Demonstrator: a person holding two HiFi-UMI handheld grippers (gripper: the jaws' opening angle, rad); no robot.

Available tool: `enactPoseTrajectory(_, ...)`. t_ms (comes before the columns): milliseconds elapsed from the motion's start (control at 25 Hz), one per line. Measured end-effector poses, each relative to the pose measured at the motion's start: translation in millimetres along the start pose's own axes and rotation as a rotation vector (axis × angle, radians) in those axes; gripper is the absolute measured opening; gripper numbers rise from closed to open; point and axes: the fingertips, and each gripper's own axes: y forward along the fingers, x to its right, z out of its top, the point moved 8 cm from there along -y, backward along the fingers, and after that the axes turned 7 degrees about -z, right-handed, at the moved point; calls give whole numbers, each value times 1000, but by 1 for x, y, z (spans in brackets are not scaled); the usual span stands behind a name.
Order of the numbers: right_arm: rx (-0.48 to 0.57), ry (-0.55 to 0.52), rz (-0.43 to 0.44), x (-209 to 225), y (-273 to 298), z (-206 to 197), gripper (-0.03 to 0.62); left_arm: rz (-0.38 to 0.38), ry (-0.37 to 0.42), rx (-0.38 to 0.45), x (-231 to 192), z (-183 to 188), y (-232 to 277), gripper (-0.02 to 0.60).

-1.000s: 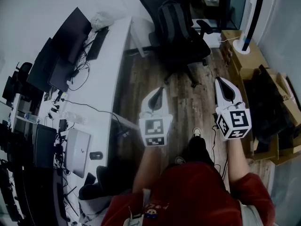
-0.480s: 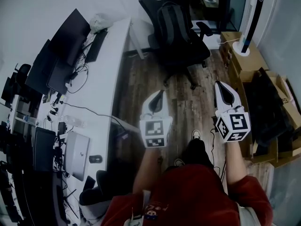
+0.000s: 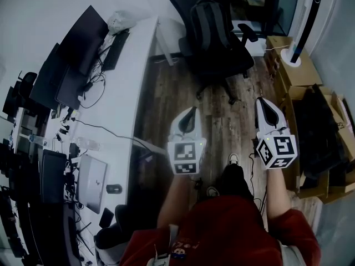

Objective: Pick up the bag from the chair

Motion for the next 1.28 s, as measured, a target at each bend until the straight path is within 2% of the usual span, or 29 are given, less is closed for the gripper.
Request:
enactPoseTrajectory(400,-46,15,11,29,64,-12,0,10,-17,-25,-20,0,65,-3)
enactPoseTrajectory(600,-77,6,10,69,104,-16,0,30,-18,-44,-26,4,114,-3)
enactPoseTrajectory(800,-65,5,11,109,151,-6,0,44,-3,-46,-34,22,172,-3)
enactPoseTrajectory(1280,-70,30,43,190,238,3,0,62,18,-72,-27,54,286,-3)
